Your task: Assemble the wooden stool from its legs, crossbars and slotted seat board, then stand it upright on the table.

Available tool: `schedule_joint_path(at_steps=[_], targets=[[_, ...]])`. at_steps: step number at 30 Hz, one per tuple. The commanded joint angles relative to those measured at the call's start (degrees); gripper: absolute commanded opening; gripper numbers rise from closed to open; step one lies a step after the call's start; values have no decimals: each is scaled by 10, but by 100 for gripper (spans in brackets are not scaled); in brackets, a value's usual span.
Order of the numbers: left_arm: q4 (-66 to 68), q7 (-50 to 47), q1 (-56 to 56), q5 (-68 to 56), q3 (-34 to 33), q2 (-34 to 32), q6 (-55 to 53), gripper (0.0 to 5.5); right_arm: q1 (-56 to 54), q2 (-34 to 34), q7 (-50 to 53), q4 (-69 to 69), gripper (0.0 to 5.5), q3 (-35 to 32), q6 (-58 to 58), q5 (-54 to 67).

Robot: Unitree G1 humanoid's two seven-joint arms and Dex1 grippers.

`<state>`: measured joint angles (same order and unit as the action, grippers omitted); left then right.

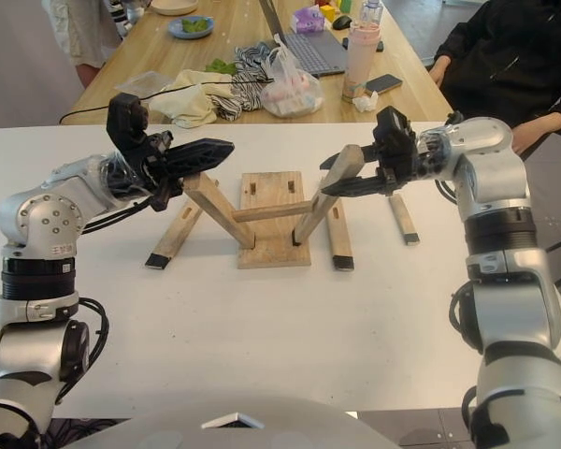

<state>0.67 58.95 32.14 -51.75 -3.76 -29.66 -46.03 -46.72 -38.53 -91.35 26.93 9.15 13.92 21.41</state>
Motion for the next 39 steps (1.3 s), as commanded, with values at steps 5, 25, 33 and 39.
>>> schedule_joint_path(at_steps=[5,25,33,39], targets=[[19,-32,-35,36,38,11,-33,0,0,27,-4,-48,202,46,15,-22],[19,-193,140,194,74,47,-32,59,13,50,69,-84,202,153,148,-108],[14,-359,235,176,-55,118,-33,60,13,57,95,-79,202,161,176,-115],[-82,-378,227,196,11,127,-46,10,12,63,109,-72,202,162,181,-110]])
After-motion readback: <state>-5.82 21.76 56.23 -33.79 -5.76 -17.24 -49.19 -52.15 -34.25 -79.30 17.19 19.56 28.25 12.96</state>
